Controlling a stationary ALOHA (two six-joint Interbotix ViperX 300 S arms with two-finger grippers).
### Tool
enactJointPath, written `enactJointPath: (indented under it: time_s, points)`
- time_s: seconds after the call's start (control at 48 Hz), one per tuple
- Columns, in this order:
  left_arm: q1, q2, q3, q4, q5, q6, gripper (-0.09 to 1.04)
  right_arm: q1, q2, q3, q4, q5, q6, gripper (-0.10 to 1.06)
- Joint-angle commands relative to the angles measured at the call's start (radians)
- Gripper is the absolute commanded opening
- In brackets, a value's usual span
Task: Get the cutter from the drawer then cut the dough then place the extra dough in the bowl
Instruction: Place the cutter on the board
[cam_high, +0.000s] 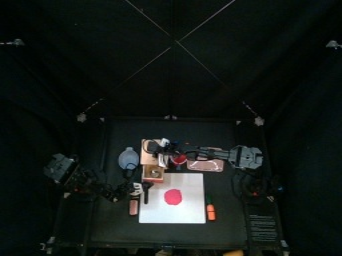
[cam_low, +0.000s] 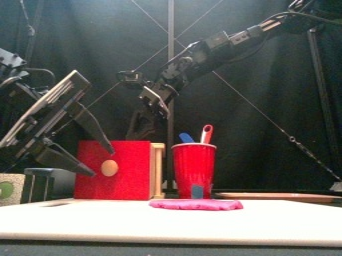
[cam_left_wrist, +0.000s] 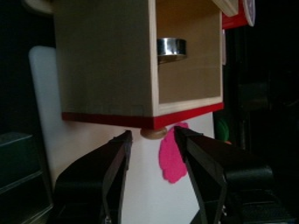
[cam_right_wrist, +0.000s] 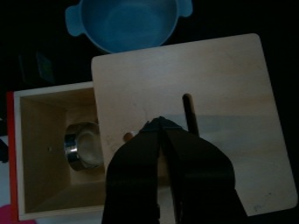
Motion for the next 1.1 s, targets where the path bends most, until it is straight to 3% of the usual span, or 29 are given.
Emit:
enactJointPath:
  time_s: [0.021, 0.292, 0.542, 0.833, 1.104]
  points:
    - [-0.025, -0.049, 0.014, 0.002, 0.005, 0.002, 0.81, -0.002, -0.008, -0.002, -0.003, 0.011, 0.002, 0.02]
    - [-0.094, -0.192, 0.103, 0.06, 0.003, 0.008, 0.8, -0.002, -0.008, 0.0, -0.002, 0.012, 0.002, 0.02]
    - [-0.087, -0.316, 0.161, 0.426, -0.048, 0.046, 0.79, 0.002, -0.008, -0.008, -0.003, 0.012, 0.002, 0.02]
    - [0.054, -0.336, 0.156, 0.838, -0.129, 0.236, 0.78, 0.031, -0.034, -0.041, -0.002, 0.026, 0.003, 0.02]
    - [0.132, -0.341, 0.169, 0.899, -0.132, 0.431, 0.78, 0.058, -0.083, -0.097, -0.003, 0.11, 0.003, 0.02]
